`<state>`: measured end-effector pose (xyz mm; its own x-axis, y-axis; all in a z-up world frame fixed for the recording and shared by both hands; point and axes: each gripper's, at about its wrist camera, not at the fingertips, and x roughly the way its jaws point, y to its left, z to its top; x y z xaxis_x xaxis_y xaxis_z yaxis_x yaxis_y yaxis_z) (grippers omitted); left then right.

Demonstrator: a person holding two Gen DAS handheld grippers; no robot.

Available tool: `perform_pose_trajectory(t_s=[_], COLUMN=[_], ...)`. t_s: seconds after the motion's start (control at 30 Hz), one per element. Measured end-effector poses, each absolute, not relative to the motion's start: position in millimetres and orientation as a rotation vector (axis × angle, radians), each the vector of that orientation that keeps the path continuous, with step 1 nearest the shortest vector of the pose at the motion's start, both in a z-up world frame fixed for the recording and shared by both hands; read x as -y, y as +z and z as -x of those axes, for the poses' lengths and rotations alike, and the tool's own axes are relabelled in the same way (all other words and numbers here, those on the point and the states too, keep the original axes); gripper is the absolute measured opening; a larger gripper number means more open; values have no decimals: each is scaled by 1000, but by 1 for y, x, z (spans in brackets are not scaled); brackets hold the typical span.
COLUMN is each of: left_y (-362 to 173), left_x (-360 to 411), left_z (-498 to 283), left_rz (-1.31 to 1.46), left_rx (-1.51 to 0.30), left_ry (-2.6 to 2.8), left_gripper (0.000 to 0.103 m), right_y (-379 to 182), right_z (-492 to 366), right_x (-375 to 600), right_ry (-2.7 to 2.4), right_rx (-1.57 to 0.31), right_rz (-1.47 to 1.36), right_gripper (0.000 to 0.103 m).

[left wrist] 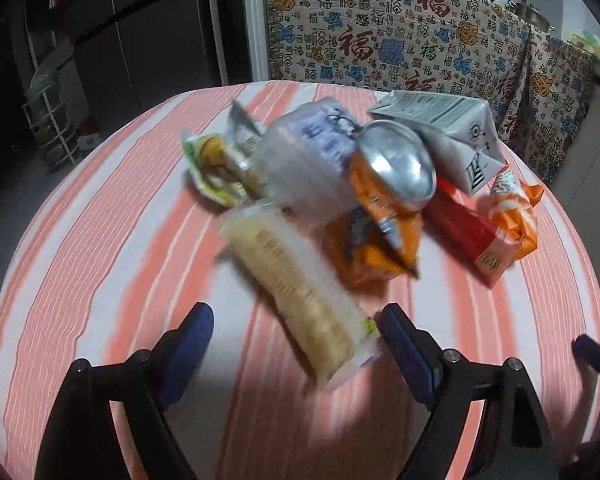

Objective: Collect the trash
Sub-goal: 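Move both tools back over the table toward the remaining trash, then grasp the cream wrapped snack bar with the left tool while the right tool grasps the orange-white tied bag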

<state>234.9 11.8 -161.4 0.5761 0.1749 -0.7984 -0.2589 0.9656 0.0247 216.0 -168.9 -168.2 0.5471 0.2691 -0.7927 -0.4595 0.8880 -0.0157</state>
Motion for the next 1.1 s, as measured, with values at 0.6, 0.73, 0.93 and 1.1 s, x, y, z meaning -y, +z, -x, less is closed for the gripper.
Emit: perform_pose_trajectory(t_s=[0.6, 0.73, 0.93, 1.1], left_y=[-155, -150, -140, -141], left_x=[-44, -51, -52, -54], left_z=[-240, -240, -204, -175], left_rz=[-95, -67, -13, 54], left_rx=[-970, -969, -931, -915], left_ry=[11, -32, -24, -5], left_gripper=[89, 53, 32, 37], right_y=[-168, -168, -168, -168], right_z=[-215, -214, -214, -214], right_x=[166, 165, 165, 165], right_ry=[438, 438, 438, 437], right_rx=[-895, -895, -895, -895], right_rz=[233, 233, 233, 234], right_gripper=[103, 103, 103, 103])
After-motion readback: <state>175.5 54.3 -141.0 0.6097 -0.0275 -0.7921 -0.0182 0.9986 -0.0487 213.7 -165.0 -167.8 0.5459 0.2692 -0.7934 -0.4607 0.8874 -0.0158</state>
